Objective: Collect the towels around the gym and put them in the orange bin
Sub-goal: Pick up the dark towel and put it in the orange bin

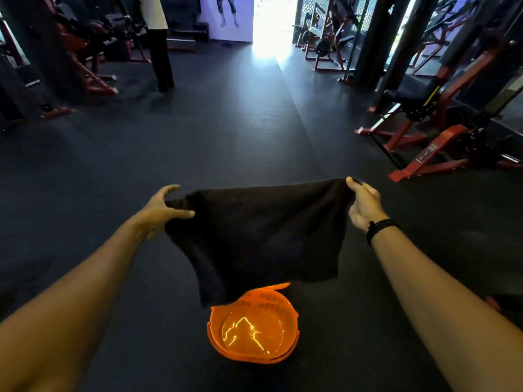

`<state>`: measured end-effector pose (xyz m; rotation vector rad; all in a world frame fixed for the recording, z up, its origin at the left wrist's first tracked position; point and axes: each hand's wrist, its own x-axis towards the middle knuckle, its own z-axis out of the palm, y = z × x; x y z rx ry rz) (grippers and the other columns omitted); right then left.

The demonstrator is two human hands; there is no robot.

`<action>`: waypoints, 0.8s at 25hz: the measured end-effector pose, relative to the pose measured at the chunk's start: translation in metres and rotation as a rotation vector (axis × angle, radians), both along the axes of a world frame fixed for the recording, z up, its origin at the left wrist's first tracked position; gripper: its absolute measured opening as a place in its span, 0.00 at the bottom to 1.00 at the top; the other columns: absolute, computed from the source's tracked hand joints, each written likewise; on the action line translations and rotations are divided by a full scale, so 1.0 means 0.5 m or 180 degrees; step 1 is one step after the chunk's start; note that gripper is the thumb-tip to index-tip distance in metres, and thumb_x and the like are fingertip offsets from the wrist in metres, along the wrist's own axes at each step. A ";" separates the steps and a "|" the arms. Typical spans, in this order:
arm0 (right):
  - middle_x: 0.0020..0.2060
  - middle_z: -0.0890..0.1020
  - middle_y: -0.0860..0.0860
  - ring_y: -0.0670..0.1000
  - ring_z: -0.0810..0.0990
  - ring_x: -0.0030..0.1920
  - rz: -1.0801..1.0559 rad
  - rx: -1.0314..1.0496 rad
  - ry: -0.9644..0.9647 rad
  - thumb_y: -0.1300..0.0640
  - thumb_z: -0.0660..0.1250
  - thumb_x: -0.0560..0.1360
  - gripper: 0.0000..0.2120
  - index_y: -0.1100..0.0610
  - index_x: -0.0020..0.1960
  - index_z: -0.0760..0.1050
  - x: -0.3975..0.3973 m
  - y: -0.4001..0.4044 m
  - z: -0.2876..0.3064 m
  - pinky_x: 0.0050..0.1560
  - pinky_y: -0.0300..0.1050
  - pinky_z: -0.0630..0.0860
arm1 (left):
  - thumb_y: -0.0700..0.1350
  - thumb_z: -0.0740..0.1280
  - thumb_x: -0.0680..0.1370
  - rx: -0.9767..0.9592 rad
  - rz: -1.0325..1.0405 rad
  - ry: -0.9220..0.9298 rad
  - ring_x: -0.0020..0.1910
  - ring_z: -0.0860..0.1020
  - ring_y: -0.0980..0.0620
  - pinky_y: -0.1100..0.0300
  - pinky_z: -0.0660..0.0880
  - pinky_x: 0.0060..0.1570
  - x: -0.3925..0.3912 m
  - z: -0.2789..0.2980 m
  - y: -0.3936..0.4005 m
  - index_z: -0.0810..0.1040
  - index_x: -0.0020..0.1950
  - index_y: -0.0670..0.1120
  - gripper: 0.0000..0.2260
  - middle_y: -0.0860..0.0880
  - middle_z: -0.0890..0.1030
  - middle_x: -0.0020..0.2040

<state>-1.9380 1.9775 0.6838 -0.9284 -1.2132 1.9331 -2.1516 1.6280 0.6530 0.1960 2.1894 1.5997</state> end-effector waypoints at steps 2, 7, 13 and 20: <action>0.42 0.79 0.50 0.48 0.79 0.46 -0.0100 0.0031 -0.0183 0.60 0.67 0.77 0.06 0.55 0.41 0.74 0.016 0.006 -0.003 0.48 0.42 0.77 | 0.32 0.77 0.66 -0.0581 0.0131 0.0405 0.56 0.77 0.39 0.48 0.77 0.53 -0.014 -0.011 -0.010 0.72 0.62 0.48 0.28 0.39 0.76 0.58; 0.39 0.79 0.49 0.50 0.77 0.48 -0.0032 0.0689 -0.0766 0.61 0.72 0.73 0.07 0.54 0.39 0.76 0.047 0.019 -0.027 0.47 0.41 0.74 | 0.32 0.77 0.63 -0.0693 0.0960 0.0624 0.55 0.77 0.43 0.54 0.75 0.45 -0.021 -0.016 -0.015 0.78 0.49 0.46 0.19 0.41 0.79 0.57; 0.37 0.83 0.52 0.52 0.81 0.43 0.1903 0.0812 -0.0837 0.72 0.70 0.68 0.09 0.60 0.41 0.76 0.097 0.007 -0.021 0.40 0.38 0.79 | 0.47 0.75 0.71 -0.2640 -0.0424 0.0979 0.56 0.76 0.43 0.50 0.73 0.55 -0.018 -0.001 -0.028 0.83 0.51 0.50 0.10 0.46 0.80 0.52; 0.37 0.81 0.55 0.52 0.81 0.39 0.1164 0.1325 -0.1692 0.67 0.76 0.65 0.08 0.64 0.40 0.78 0.062 -0.022 -0.027 0.34 0.39 0.77 | 0.52 0.66 0.78 -0.1984 -0.1015 0.1117 0.36 0.76 0.51 0.58 0.71 0.35 -0.001 0.028 -0.005 0.80 0.41 0.43 0.14 0.48 0.80 0.36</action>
